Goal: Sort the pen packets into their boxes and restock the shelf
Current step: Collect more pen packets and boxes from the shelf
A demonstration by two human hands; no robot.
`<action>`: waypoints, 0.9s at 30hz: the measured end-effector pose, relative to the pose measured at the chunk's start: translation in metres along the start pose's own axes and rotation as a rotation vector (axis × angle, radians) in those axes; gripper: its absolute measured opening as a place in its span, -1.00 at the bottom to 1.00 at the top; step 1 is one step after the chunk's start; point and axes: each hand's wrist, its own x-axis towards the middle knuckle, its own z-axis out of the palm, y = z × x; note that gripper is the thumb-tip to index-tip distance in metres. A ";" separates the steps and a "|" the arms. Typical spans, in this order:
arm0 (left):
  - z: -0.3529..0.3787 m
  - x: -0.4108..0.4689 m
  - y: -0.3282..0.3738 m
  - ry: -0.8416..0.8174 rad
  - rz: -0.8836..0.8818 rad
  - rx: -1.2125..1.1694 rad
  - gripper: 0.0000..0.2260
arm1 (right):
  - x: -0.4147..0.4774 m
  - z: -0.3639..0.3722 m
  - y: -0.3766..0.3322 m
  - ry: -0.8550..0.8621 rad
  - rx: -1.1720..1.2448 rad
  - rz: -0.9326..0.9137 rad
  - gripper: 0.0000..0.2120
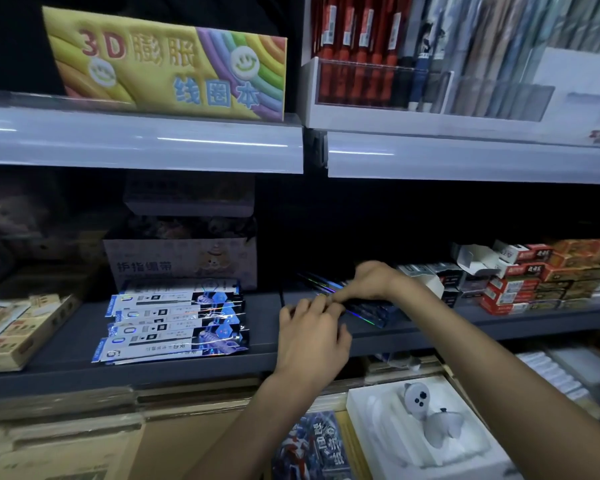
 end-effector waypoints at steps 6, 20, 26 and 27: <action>-0.002 -0.004 -0.003 0.005 0.022 -0.007 -0.64 | -0.012 0.002 0.004 0.107 0.122 -0.079 -0.56; -0.006 -0.014 -0.007 0.094 0.074 -0.011 -0.79 | -0.124 0.062 0.065 0.686 0.709 -0.088 -0.77; -0.014 -0.008 0.031 0.170 0.170 -0.054 -0.80 | -0.122 0.035 0.103 0.868 0.757 0.052 -0.81; -0.016 -0.005 0.041 0.181 0.195 -0.071 -0.80 | -0.120 0.027 0.111 0.912 0.758 0.085 -0.82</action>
